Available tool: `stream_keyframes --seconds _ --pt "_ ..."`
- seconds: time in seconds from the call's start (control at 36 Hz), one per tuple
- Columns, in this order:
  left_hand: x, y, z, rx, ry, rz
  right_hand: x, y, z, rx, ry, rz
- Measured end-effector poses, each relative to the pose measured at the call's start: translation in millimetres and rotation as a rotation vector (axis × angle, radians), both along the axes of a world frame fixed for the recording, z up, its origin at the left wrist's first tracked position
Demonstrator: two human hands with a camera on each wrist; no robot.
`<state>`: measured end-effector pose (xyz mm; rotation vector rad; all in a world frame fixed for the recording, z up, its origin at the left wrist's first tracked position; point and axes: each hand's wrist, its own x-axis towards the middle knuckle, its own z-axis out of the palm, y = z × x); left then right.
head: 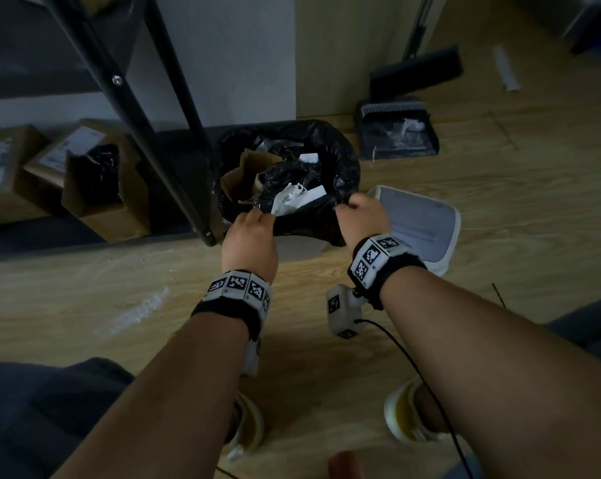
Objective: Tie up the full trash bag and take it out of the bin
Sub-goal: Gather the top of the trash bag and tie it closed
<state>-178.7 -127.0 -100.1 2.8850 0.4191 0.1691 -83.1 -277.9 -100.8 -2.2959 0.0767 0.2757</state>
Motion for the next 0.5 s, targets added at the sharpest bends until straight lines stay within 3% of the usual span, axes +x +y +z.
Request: stream_keyframes --seconds 0.17,0.36,0.5 --pt "-1 0 8 0.099 0.116 -0.066 7 10 40 0.053 -0.156 0.067" --pt "8 -1 18 0.119 0.099 -0.027 16 26 70 -0.048 -0.288 0.190" --pt "4 8 23 0.096 0.043 0.013 17 30 71 -0.108 -0.270 0.230"
